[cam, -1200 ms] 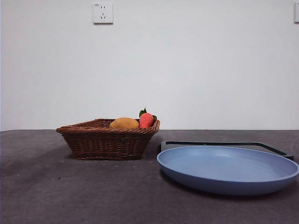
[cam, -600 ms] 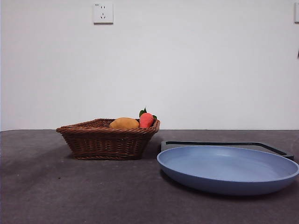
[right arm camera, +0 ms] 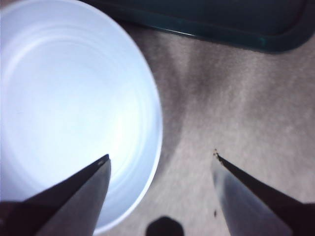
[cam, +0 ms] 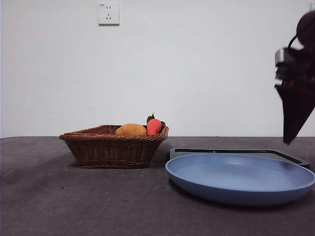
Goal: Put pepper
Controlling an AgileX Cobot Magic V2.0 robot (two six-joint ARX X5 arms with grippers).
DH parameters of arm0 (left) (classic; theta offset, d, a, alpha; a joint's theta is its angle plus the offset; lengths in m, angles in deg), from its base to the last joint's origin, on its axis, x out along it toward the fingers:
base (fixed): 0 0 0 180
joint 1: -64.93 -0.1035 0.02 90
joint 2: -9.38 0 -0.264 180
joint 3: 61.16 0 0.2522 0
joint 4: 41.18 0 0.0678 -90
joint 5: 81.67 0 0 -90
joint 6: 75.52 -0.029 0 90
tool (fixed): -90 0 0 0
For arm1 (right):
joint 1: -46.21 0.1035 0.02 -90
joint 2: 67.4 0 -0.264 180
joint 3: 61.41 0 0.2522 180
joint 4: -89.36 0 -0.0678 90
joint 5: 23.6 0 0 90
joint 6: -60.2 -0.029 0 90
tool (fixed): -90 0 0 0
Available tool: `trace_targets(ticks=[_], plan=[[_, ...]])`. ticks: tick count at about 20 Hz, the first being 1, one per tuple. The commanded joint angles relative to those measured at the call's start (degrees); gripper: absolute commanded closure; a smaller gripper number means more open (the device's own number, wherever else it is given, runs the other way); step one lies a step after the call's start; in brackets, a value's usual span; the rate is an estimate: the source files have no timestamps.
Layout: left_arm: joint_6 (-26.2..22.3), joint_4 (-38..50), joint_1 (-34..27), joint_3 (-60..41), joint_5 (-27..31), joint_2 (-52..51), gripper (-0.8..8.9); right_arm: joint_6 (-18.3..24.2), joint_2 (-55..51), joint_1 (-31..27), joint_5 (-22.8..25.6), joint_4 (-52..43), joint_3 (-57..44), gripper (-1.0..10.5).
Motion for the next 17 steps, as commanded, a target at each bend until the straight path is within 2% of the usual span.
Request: trace_targets(ticks=[1,5,11,15,17], plan=[[-0.61,0.61,-0.07,0.83,-0.28,0.2,4.03,-0.35,3.54,1.03,-0.13,-1.22,0.87,6.0],[-0.5,0.72,-0.07,0.83,-0.26,0.2,4.03,-0.35,7.28,3.06,-0.09,-3.89,0.87,6.2],[-0.44,0.72,-0.07,0.83,-0.26,0.2,4.03,-1.29,9.84,3.76,0.02,-4.85,0.87,7.6],[-0.02,0.77,-0.07,0.83,-0.26,0.2,4.03,-1.27,10.21,3.74,-0.11,-4.96,0.87,9.3],[0.0,0.77,-0.07,0.83,-0.24,0.2,4.03,-1.44,10.21,3.72,-0.09,-4.85,0.87,9.4]])
